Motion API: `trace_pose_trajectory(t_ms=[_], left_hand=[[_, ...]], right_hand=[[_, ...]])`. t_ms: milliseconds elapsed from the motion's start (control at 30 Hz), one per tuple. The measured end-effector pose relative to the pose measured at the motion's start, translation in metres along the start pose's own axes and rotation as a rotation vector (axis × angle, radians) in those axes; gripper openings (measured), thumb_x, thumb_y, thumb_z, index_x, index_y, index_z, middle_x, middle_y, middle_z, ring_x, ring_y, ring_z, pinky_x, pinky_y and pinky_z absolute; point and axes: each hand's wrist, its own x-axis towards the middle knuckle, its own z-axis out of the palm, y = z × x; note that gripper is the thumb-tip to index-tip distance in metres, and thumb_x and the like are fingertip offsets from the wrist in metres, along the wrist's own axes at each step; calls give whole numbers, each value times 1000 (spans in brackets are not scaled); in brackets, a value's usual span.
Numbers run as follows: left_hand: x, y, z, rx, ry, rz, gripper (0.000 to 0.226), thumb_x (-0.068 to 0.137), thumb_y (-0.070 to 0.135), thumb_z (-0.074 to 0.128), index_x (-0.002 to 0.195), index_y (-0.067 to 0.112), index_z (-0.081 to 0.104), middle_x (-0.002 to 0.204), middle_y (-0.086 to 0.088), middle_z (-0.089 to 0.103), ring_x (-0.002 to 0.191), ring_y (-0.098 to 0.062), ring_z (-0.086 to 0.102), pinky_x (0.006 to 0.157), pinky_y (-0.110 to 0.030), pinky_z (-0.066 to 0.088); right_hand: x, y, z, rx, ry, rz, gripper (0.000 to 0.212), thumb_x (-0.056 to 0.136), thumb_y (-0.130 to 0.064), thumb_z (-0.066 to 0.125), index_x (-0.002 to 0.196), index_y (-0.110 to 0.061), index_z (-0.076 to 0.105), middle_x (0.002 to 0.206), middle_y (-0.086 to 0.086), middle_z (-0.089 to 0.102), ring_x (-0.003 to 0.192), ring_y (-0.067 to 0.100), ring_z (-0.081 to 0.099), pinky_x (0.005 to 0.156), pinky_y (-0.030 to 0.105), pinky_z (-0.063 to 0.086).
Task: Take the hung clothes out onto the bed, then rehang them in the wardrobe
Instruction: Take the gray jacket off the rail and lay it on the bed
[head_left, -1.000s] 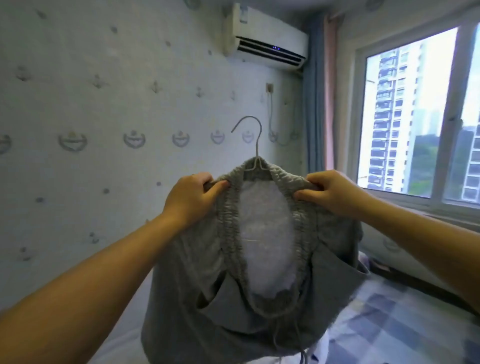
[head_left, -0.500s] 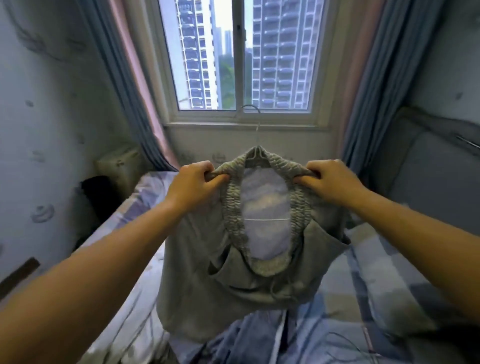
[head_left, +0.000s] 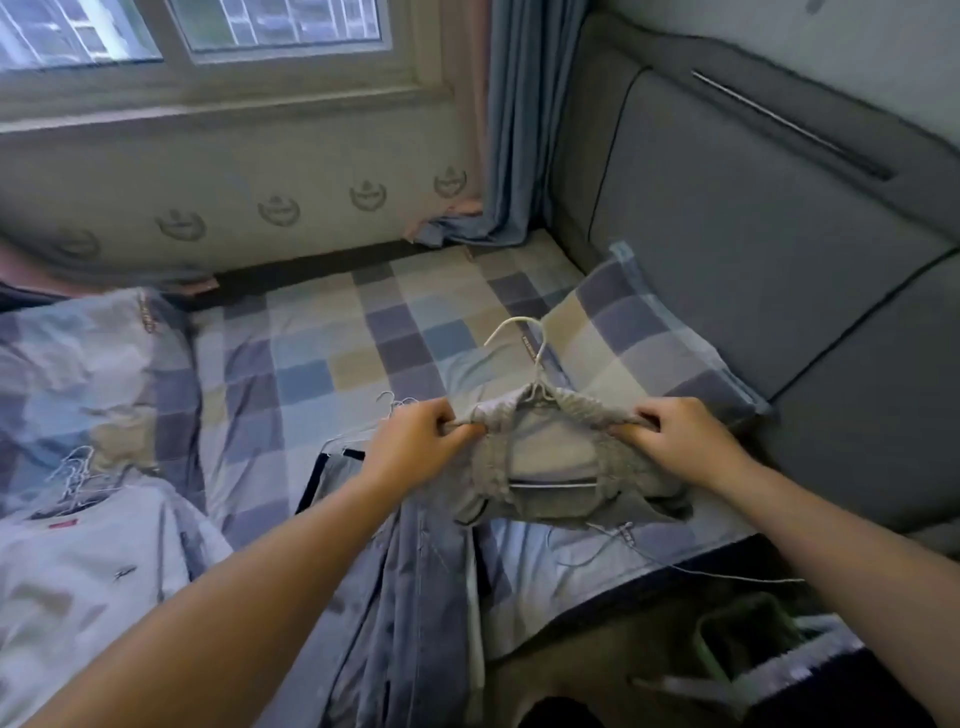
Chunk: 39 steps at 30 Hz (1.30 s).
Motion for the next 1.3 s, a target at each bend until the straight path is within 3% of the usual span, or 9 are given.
trace_pose_trajectory(t_ms=[133,400,600,733,833,933,1033,1133,1300], left_hand=[[31,3,37,12,-64,-25,49,86,64,59,69,19,49,67,3,55,66,-16,52,55,-32,36],[85,-12,125,-43,-168,-224,55,83,61,64,61,18,37,54,4,43,57,-18,45,52,-34,30],[127,-42,199,5,-221,-384,52,84,58,65,62,16,45,57,3,48,65,-24,54,55,-34,35],[162,-59,244,265,-248,-444,43,86,67,55,73,26,53,83,3,60,98,-29,52,83,-40,40],[189,-75,279,139,-254,-500,33,90,54,60,98,22,63,106,-6,64,106,-33,57,78,-37,42],[209,-89,311,-39,-222,-548,39,95,38,59,124,11,56,124,-13,57,117,-33,53,93,-40,42],[213,-91,324,-125,-235,-547,58,95,37,61,143,10,42,145,-13,45,135,-30,41,113,-41,33],[199,-87,317,-90,-309,-503,70,96,42,58,153,14,30,160,-9,26,148,-27,22,119,-41,22],[166,-81,274,75,-444,-440,72,97,58,45,157,31,15,166,1,5,152,-23,6,119,-46,18]], right_hand=[[22,40,2,57,-33,36,39,80,-61,62,64,-26,60,61,-5,60,61,15,58,59,43,48],[91,119,42,74,-179,98,26,89,-38,66,67,-26,60,65,-7,60,64,14,58,60,37,46],[147,184,115,-40,-236,144,22,91,-39,60,80,-22,67,80,-4,66,81,22,60,74,38,49],[180,212,164,-318,-141,123,22,93,-43,57,98,-30,73,97,-3,71,96,28,58,80,36,35],[207,232,199,-165,-177,234,22,96,-34,53,104,-24,71,105,3,69,96,31,61,74,36,43],[227,254,235,19,-132,295,27,97,-26,52,118,-15,65,121,9,63,109,32,59,85,38,48],[227,261,262,215,-280,389,56,97,-35,54,149,-21,36,158,3,29,143,24,29,114,42,31],[206,253,275,250,-392,453,66,97,-48,48,154,-31,18,163,-4,13,149,21,14,118,49,23],[155,207,255,329,-455,434,63,99,-47,46,154,-30,20,162,-7,13,149,16,13,118,39,22]])
